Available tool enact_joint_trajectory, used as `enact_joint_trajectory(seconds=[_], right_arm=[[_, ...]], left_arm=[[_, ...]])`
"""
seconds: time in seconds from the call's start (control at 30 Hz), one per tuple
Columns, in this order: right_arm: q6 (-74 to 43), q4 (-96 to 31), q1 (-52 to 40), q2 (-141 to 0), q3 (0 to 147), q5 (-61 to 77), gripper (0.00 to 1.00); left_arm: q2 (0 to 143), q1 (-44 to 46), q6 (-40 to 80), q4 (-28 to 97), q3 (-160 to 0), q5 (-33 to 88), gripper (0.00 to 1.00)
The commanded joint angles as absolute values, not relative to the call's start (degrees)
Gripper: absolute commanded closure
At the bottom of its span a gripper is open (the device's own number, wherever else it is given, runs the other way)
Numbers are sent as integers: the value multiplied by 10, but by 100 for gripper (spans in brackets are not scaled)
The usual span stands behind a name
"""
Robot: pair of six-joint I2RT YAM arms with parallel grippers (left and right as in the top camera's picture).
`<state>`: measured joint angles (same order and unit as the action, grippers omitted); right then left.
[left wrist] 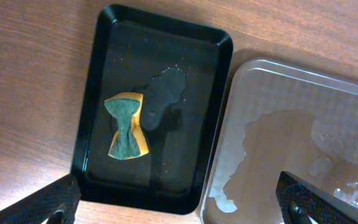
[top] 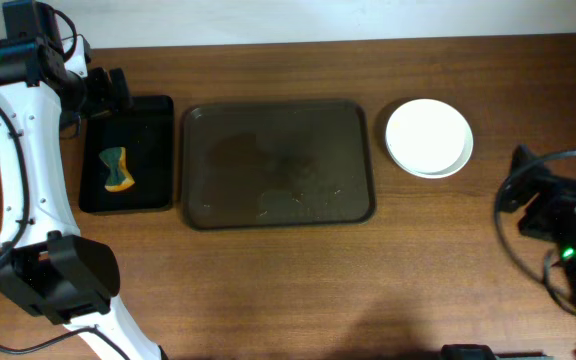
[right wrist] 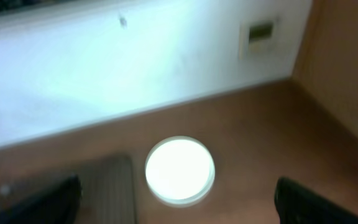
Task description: Clean dirty plates on tray and stack at the side
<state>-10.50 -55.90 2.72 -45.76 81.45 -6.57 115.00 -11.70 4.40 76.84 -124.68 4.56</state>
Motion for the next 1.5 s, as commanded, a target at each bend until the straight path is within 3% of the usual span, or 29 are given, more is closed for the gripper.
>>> enact_joint_trajectory(seconds=[0.0,0.17,0.4,0.57,1.13,1.4,1.47], right_arm=[[-105,-411,26,-347,600,-55,2],[-114,-60,26,-164,206,-14,1],[-114,63,10,-2,12,-17,2],[-114,-46,10,-3,3,-15,2],[-114,-46,10,-10,3,-8,1],[-114,-46,10,-11,3,-8,2],[-114,-46,10,-11,3,-8,2]], left_arm=[[1154,-118,52,769,-1246,52,1],[1154,-118,52,769,-1246,52,1],[1154,-118,52,769,-1246,52,1],[1154,-118,52,769,-1246,52,1],[1150,-118,52,768,-1246,51,1],[861,-5,52,768,-1241,52,1],[784,-6,41,765,-1174,3,1]])
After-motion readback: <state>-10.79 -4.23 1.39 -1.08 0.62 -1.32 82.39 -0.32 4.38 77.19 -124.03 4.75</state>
